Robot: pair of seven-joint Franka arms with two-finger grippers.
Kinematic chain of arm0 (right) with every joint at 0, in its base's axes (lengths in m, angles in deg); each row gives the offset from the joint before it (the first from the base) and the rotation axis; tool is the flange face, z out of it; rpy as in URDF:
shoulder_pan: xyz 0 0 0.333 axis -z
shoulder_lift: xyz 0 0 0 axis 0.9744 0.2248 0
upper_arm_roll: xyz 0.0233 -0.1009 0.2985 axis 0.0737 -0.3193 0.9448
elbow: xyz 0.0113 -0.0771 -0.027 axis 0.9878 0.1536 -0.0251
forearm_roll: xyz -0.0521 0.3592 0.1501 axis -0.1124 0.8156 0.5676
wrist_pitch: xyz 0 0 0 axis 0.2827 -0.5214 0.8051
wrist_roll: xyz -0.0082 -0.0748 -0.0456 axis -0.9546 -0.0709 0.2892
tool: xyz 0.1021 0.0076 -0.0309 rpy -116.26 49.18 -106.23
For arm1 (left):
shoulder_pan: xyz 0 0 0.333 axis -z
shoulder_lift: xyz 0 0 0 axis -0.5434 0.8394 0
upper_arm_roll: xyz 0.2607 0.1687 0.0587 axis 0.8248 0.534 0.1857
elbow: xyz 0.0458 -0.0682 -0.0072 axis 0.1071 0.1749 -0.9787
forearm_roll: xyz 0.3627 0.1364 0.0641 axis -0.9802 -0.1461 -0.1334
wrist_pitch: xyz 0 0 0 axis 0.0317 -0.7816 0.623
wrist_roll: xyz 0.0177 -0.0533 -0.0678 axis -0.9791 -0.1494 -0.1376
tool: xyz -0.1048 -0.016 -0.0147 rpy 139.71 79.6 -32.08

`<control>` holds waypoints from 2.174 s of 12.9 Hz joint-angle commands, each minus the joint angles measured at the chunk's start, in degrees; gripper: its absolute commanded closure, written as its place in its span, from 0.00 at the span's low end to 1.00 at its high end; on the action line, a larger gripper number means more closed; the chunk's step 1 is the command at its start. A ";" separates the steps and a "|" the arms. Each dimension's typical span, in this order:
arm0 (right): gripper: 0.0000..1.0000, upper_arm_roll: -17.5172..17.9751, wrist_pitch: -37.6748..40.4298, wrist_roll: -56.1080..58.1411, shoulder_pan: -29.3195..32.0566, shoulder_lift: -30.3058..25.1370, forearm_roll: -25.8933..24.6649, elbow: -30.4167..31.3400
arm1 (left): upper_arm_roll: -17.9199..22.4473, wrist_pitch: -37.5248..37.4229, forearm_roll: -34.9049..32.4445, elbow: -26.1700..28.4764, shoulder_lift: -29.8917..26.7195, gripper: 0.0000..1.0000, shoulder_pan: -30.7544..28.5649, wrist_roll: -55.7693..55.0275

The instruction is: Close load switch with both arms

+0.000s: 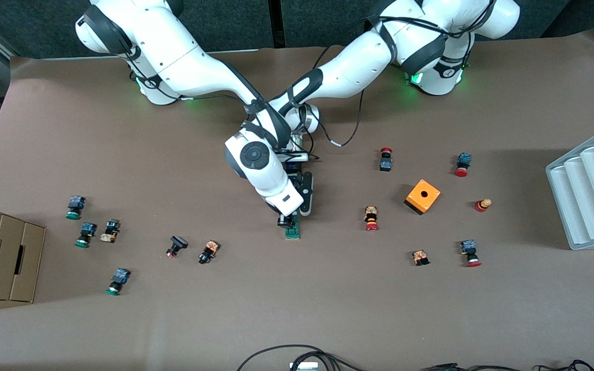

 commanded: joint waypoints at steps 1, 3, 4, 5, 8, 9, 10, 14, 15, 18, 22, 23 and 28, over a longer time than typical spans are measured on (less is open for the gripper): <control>0.40 -0.99 -1.29 0.41 -0.26 -0.10 -0.94 -0.15 | 0.79 -0.64 -0.50 -1.25 1.70 0.32 1.02 -1.01; 0.40 -0.99 -1.29 0.41 -0.09 -0.27 -0.94 -0.24 | 0.79 -0.64 -0.50 -1.25 1.78 0.32 1.02 -1.09; 0.41 -0.99 -1.20 0.49 0.09 -0.27 -0.94 -0.24 | 0.79 -0.64 -0.50 -1.25 1.70 0.32 1.02 -1.09; 0.44 -0.99 -1.11 0.75 0.18 -0.45 -0.94 -0.24 | 0.71 -0.64 -0.42 -1.25 1.70 0.32 1.02 -1.09; 0.48 -0.99 -1.11 1.90 0.27 -0.45 -0.94 -0.24 | 0.79 -0.64 -0.50 -1.25 1.70 0.32 1.02 -1.09; 0.48 -0.99 -1.11 2.07 0.35 -0.45 -0.94 -0.33 | 0.71 -0.64 -0.50 -1.25 1.70 0.32 1.02 -1.09; 0.48 -0.99 -1.11 2.16 0.36 -0.45 -0.94 -0.33 | 0.79 -0.64 -0.50 -1.25 1.70 0.32 1.02 -1.09; 0.49 -0.99 -1.11 2.16 0.44 -0.45 -0.94 -0.50 | 0.71 -0.64 -0.41 -1.33 1.70 0.32 1.02 -1.09; 0.50 -1.08 -1.11 2.16 0.53 -0.45 -0.94 -0.59 | 0.79 -0.64 -0.50 -1.25 1.70 0.32 1.02 -1.09; 0.51 -0.99 -1.11 2.25 0.97 -0.45 -0.85 -1.03 | 0.79 -0.64 -0.41 -1.33 1.61 0.32 0.93 -1.09; 0.51 -0.99 -1.20 2.16 1.23 -0.45 -0.85 -1.73 | 0.79 -0.64 -0.50 -1.33 1.70 0.32 1.02 -1.09; 0.51 -0.99 -1.20 2.16 1.41 -0.27 -0.85 -1.65 | 0.79 -0.64 -0.42 -1.33 1.70 0.32 1.02 -1.09; 0.51 -0.99 -1.20 2.08 1.41 -0.36 -0.85 -1.65 | 0.79 -0.64 -0.41 -1.33 1.70 0.32 1.02 -1.09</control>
